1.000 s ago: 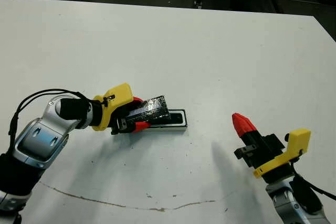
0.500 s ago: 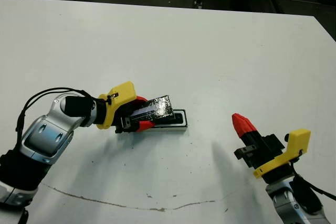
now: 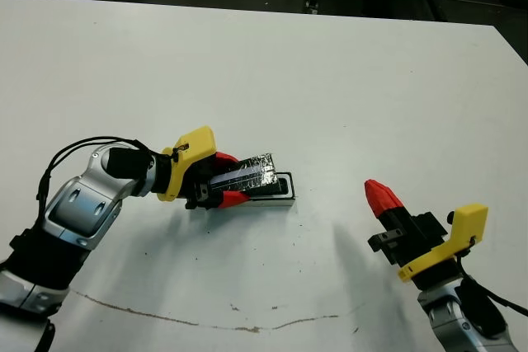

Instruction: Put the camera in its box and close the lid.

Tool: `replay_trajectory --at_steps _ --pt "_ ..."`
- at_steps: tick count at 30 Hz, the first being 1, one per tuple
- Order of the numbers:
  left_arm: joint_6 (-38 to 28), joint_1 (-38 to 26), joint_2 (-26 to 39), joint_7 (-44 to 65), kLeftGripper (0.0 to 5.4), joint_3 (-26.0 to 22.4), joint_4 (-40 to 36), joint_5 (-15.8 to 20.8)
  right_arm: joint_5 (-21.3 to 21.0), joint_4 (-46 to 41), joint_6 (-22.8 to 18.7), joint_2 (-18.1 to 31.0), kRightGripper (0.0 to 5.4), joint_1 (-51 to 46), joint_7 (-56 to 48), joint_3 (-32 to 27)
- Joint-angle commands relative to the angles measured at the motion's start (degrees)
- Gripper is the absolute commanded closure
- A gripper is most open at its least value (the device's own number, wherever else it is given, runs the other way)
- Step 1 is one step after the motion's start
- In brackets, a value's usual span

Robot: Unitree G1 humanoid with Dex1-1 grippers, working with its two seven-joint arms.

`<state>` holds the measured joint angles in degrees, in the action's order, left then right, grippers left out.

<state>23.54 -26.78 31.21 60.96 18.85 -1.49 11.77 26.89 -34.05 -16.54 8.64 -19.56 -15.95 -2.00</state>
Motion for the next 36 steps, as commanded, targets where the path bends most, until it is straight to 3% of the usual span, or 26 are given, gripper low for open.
replay_trajectory --at_steps 1,9,19,36 --pt "-0.34 1.36 -1.52 2.16 2.26 1.88 2.22 0.50 0.19 -0.13 -0.90 0.66 5.40 -0.52 0.28 -0.40" --pt "-0.78 0.78 -2.85 2.75 2.26 2.44 3.79 0.57 0.26 -0.02 -0.69 0.74 5.40 -0.56 0.10 -0.20" --pt "-2.11 -1.14 -5.06 0.95 2.26 5.57 8.39 -3.86 0.70 0.01 -0.59 1.16 5.40 -0.79 -0.35 -0.49" --pt "-2.91 -2.56 -7.94 2.85 2.26 8.46 10.50 -5.74 0.96 0.05 -0.68 1.11 5.40 -0.94 -0.26 -0.55"
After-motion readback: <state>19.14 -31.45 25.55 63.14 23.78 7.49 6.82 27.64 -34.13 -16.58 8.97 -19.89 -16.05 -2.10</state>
